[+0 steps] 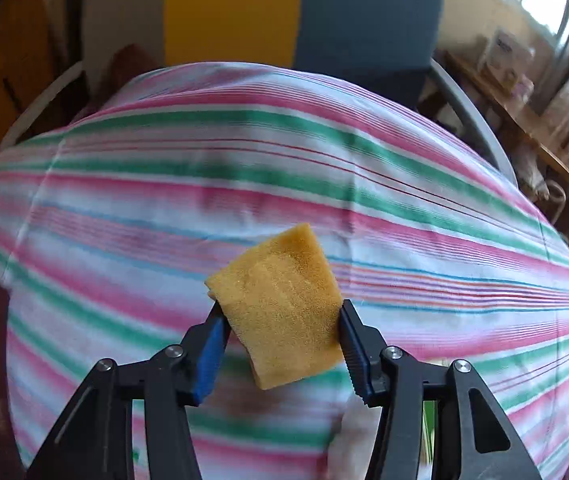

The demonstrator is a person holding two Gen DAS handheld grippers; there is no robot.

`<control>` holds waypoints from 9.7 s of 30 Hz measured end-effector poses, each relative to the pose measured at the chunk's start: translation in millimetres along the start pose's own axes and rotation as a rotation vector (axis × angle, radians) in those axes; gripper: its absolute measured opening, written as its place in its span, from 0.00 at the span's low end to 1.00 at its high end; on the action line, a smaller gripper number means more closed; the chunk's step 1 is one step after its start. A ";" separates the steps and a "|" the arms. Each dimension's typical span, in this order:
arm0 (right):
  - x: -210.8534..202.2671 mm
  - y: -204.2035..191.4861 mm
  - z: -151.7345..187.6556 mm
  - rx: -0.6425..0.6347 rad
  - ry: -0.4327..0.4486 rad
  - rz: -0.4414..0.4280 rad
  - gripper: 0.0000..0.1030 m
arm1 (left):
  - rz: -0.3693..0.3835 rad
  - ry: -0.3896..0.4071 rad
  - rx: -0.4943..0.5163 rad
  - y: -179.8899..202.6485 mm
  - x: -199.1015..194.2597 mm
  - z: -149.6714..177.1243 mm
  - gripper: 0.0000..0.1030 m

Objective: Organize objects
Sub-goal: 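Lift the granola bar packet with the left gripper while the right gripper grasps the yellow sponge, then carry the granola bar packet into the gold tray and open the left gripper, then carry the yellow sponge into the gold tray with the right gripper, release, then move the left gripper to the knotted white cloth and grasp it, then carry the knotted white cloth toward the tray with the left gripper while the right gripper grasps the purple candy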

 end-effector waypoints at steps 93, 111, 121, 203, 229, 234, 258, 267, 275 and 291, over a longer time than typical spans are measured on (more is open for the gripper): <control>-21.2 -60.3 133.8 -0.161 -0.027 -0.003 0.61 | -0.423 0.418 -0.100 -164.6 -206.2 65.0 0.44; -21.9 -61.0 136.4 -0.162 -0.007 -0.013 0.60 | -0.484 0.467 -0.088 -158.0 -236.0 139.8 0.44; -20.6 -59.3 137.8 -0.153 -0.003 -0.024 0.60 | -0.478 0.443 -0.116 -167.9 -230.7 146.4 0.44; -159.1 -171.6 133.1 0.016 0.205 -0.309 0.77 | -0.450 0.461 -0.059 -154.2 -242.4 152.1 0.44; -161.9 83.8 181.0 0.706 0.391 -0.222 0.83 | -0.289 0.309 0.279 -2.2 -146.7 76.6 0.44; -171.1 98.1 197.2 0.817 0.461 -0.227 0.83 | -0.241 0.252 0.313 20.3 -114.9 68.2 0.44; -165.7 119.0 210.8 0.967 0.505 -0.382 0.87 | -0.093 0.038 0.515 144.9 37.0 -16.8 0.38; -159.5 120.9 213.2 0.983 0.494 -0.455 0.89 | -0.145 -0.001 0.577 168.0 95.9 -44.9 0.40; -157.5 120.9 211.3 0.973 0.491 -0.465 0.89 | -0.118 -0.004 0.541 148.9 96.2 -38.6 0.29; -138.1 105.9 193.9 0.876 0.308 -0.385 0.89 | -0.141 0.047 0.405 64.0 4.8 78.5 0.28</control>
Point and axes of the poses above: each gripper's, at about its wrist camera, not at the fingertips, and x roughly the way its jaws point, y to its right, z to its underside, the point moved 1 cm from there along x, roughly the way its jaws point, and after that the axes turned 2 degrees about z, right-handed, at the moved point
